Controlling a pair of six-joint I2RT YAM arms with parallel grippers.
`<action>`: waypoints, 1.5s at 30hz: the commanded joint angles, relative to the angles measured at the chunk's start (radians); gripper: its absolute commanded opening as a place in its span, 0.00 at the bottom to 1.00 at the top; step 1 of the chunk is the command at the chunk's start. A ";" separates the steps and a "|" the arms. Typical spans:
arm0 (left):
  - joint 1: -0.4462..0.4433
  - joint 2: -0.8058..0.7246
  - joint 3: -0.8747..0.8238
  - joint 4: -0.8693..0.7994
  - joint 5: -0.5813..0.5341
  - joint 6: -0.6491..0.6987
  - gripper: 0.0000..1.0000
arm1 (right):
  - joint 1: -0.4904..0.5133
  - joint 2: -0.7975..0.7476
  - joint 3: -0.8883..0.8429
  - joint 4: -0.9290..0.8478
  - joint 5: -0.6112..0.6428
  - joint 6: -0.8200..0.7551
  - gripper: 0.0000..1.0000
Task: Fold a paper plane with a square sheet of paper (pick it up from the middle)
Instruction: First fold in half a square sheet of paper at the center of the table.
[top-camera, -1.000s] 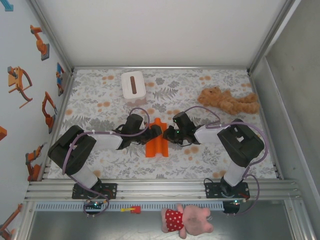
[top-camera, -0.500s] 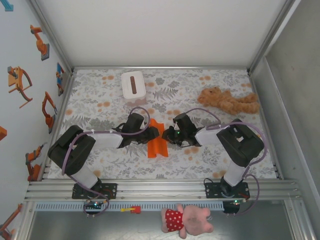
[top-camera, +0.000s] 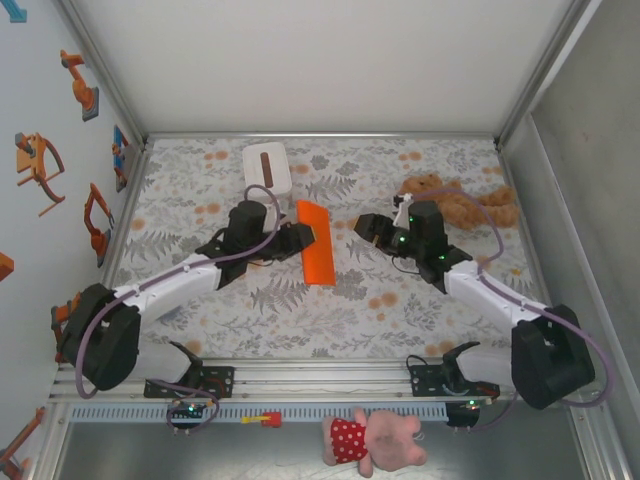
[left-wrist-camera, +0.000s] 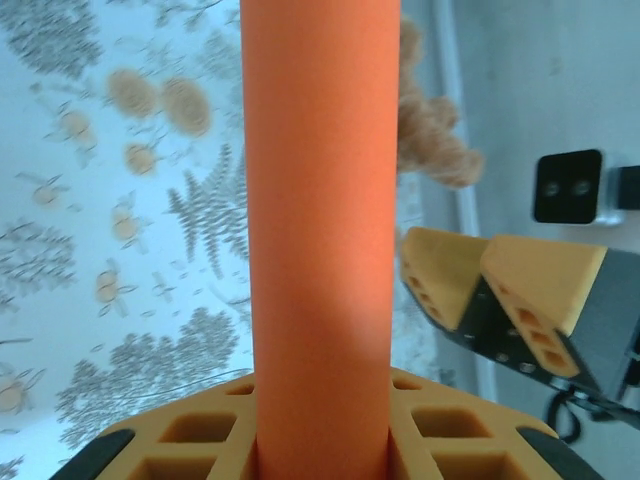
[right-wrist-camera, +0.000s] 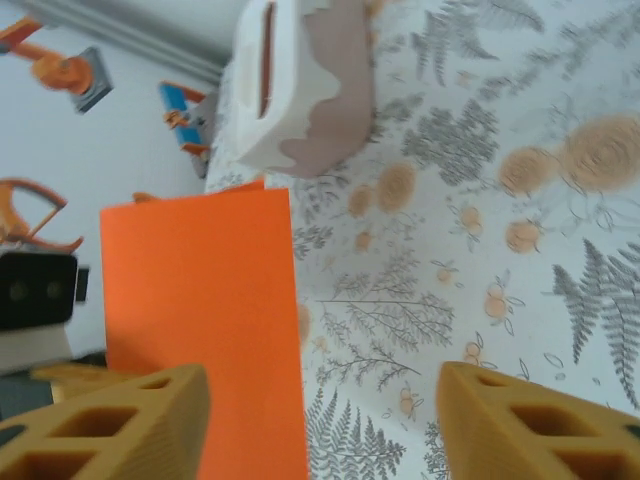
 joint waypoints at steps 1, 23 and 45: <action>0.034 -0.030 0.024 0.082 0.144 -0.064 0.27 | -0.006 -0.022 0.014 0.051 -0.141 -0.046 0.68; 0.081 0.045 0.078 0.189 0.286 -0.164 0.26 | -0.005 0.111 0.069 0.395 -0.457 0.135 0.52; 0.100 0.070 0.059 0.199 0.302 -0.167 0.24 | -0.003 0.135 0.096 0.309 -0.444 0.108 0.22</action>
